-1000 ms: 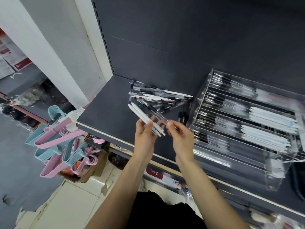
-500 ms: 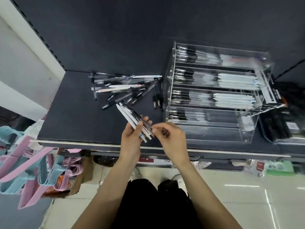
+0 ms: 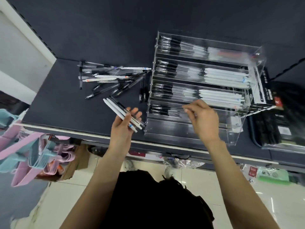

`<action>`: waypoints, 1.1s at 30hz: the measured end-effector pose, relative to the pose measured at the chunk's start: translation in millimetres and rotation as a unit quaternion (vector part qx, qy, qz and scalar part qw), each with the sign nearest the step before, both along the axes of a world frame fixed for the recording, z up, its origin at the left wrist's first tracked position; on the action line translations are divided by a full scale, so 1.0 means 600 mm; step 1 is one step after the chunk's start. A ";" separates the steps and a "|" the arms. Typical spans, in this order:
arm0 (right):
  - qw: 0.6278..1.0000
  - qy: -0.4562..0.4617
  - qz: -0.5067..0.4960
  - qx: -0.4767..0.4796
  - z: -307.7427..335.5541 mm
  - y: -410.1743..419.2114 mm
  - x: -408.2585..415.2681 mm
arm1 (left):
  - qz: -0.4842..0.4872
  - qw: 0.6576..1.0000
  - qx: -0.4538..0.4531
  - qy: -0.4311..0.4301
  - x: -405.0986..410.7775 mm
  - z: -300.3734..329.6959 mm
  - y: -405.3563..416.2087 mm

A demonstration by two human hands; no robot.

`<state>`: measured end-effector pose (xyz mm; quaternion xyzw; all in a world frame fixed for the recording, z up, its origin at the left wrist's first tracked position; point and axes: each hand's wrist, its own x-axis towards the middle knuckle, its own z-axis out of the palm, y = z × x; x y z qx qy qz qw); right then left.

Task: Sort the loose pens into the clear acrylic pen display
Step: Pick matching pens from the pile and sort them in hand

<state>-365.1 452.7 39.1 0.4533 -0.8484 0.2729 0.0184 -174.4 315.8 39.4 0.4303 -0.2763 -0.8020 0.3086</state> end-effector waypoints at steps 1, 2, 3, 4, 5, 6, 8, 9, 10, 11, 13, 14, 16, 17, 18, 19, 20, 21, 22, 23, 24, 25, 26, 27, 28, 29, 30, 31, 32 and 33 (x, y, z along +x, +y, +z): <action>0.999 0.027 0.025 0.019 -0.002 -0.006 -0.004 | 0.013 1.000 0.000 0.000 -0.005 0.000 0.008; 0.997 0.052 0.046 0.034 -0.004 -0.011 -0.009 | 0.026 1.000 0.001 -0.002 -0.011 0.000 0.015; 0.994 0.073 0.064 0.049 -0.006 -0.015 -0.014 | 0.036 0.999 0.001 -0.003 -0.016 0.001 0.021; 0.990 0.093 0.079 0.065 -0.008 -0.018 -0.019 | 0.045 0.999 0.002 -0.002 -0.020 0.002 0.027; 0.986 0.112 0.091 0.085 -0.009 -0.020 -0.024 | 0.055 0.998 0.003 0.001 -0.025 0.005 0.033; 0.980 0.132 0.103 0.111 -0.009 -0.021 -0.028 | 0.064 0.998 0.002 0.005 -0.029 0.008 0.039; 0.963 0.172 0.124 0.164 -0.009 -0.020 -0.032 | 0.079 0.997 -0.003 0.010 -0.036 0.012 0.051; 0.957 0.184 0.134 0.182 -0.011 -0.020 -0.033 | 0.084 0.996 -0.006 0.010 -0.039 0.013 0.058; 0.952 0.189 0.144 0.194 -0.016 -0.019 -0.035 | 0.087 0.996 -0.010 0.008 -0.041 0.014 0.063; 0.950 0.187 0.152 0.200 -0.021 -0.018 -0.037 | 0.088 0.996 -0.017 0.005 -0.042 0.014 0.069; 0.953 0.167 0.158 0.197 -0.022 -0.017 -0.041 | 0.087 0.996 -0.031 -0.004 -0.045 0.012 0.079; 0.954 0.161 0.158 0.196 -0.022 -0.017 -0.042 | 0.088 0.995 -0.035 -0.007 -0.046 0.011 0.084; 0.952 0.152 0.172 0.202 -0.023 -0.018 -0.043 | 0.088 0.995 -0.041 -0.006 -0.050 0.009 0.094; 0.951 0.150 0.179 0.202 -0.023 -0.019 -0.044 | 0.087 0.995 -0.042 -0.004 -0.053 0.008 0.099; 0.951 0.152 0.181 0.197 -0.021 -0.020 -0.044 | 0.087 0.995 -0.044 -0.005 -0.055 0.006 0.103; 0.951 0.159 0.180 0.193 -0.018 -0.019 -0.045 | 0.086 0.995 -0.046 -0.008 -0.059 0.006 0.109; 0.953 0.168 0.179 0.180 -0.015 -0.018 -0.047 | 0.085 0.995 -0.049 -0.011 -0.063 0.006 0.113; 0.958 0.167 0.178 0.154 -0.011 -0.015 -0.047 | 0.084 0.995 -0.052 -0.010 -0.067 0.005 0.119; 0.967 0.138 0.184 0.110 -0.006 -0.010 -0.046 | 0.083 0.995 -0.054 -0.008 -0.072 0.006 0.124; 0.974 0.084 0.201 0.059 0.003 -0.003 -0.041 | 0.084 0.995 -0.056 -0.004 -0.076 0.006 0.130; 0.975 0.010 0.222 0.018 0.013 0.005 -0.033 | 0.084 0.995 -0.058 -0.001 -0.081 0.007 0.136; 0.969 -0.064 0.241 0.003 0.025 0.012 -0.022 | 0.082 0.995 -0.059 0.006 -0.087 0.008 0.143; 0.960 -0.119 0.253 0.008 0.032 0.019 -0.011 | 0.080 0.995 -0.058 0.015 -0.092 0.007 0.151; 0.955 -0.146 0.257 0.016 0.033 0.027 -0.002 | 0.078 0.995 -0.057 0.026 -0.098 0.008 0.159; 0.954 -0.156 0.254 0.019 0.031 0.033 0.004 | 0.078 0.995 -0.056 0.034 -0.104 0.009 0.168; 0.955 -0.164 0.245 0.016 0.028 0.038 0.006 | 0.079 0.995 -0.057 0.035 -0.110 0.009 0.175; 0.955 -0.182 0.234 0.007 0.027 0.041 0.004 | 0.080 0.995 -0.059 0.032 -0.115 0.009 0.182; 0.951 -0.211 0.226 -0.001 0.026 0.044 -0.001 | 0.080 0.995 -0.060 0.027 -0.120 0.009 0.187; 0.945 -0.241 0.220 -0.004 0.025 0.046 -0.009 | 0.080 0.995 -0.060 0.022 -0.124 0.009 0.190; 0.943 -0.259 0.211 -0.006 0.024 0.048 -0.018 | 0.084 0.995 -0.060 0.018 -0.127 0.009 0.192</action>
